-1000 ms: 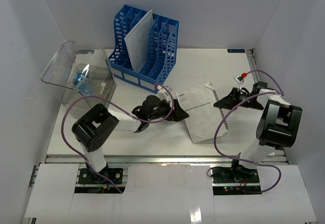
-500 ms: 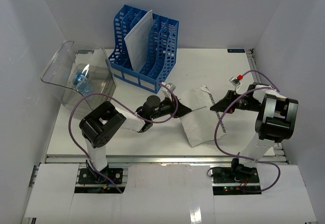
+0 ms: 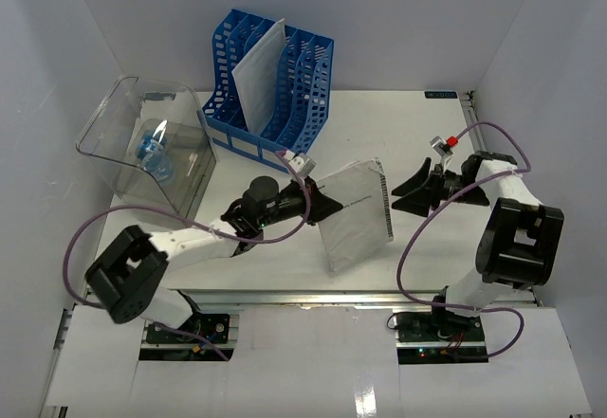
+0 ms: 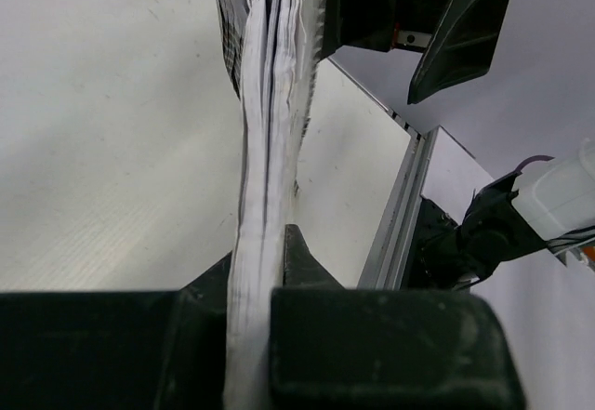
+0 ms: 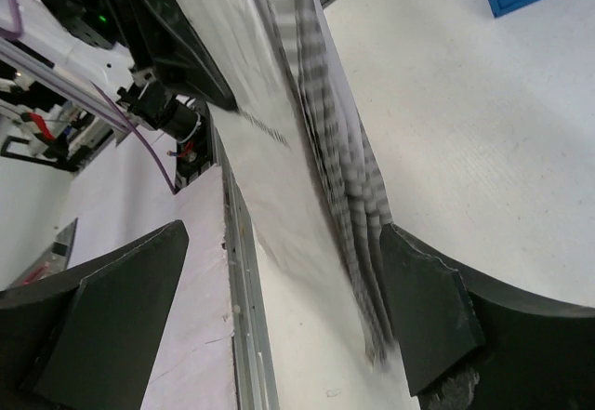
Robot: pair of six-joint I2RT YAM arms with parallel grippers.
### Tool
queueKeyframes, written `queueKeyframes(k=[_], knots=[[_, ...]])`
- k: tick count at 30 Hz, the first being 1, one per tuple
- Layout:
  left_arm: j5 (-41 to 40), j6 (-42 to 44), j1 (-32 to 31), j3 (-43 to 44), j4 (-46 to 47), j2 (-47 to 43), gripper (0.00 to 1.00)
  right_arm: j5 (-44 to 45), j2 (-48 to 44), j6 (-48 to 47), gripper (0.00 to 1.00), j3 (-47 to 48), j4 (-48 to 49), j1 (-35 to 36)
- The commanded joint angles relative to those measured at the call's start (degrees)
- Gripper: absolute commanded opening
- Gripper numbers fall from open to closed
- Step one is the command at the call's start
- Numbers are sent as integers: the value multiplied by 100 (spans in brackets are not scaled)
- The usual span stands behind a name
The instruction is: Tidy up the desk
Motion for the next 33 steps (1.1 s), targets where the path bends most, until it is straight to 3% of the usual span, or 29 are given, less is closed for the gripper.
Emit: queueKeyframes(k=[1,5,10,13,19,24,33], knots=[[-746,1149,25,359,-1997,-1319,0,48,-605,-237,90,-82,-99,-11],[-1322,1619,112,1023,-3446,-1808,0,493,-1335,789,90,-356,678,-29],[-2047,2026,338,1859,-4530,-2095,0,1798,-3120,3220,90,-1473,3782,-4],[-2049,2136,653,2343,-4876,-2083,0,2333,-4121,3488,90,-1998,4814,32],[-1491,2223,1597,3452,-5064,-1683,0,2185,-4490,3062,90,-2359,4816,31],[-1592,2399,1924,4492,-5290,-1162,0,1502,-4130,1790,90,-1900,3589,33],[-1325,1923,2935,5250,-4910,-478,0,726,-3999,2164,90,-1848,3760,33]])
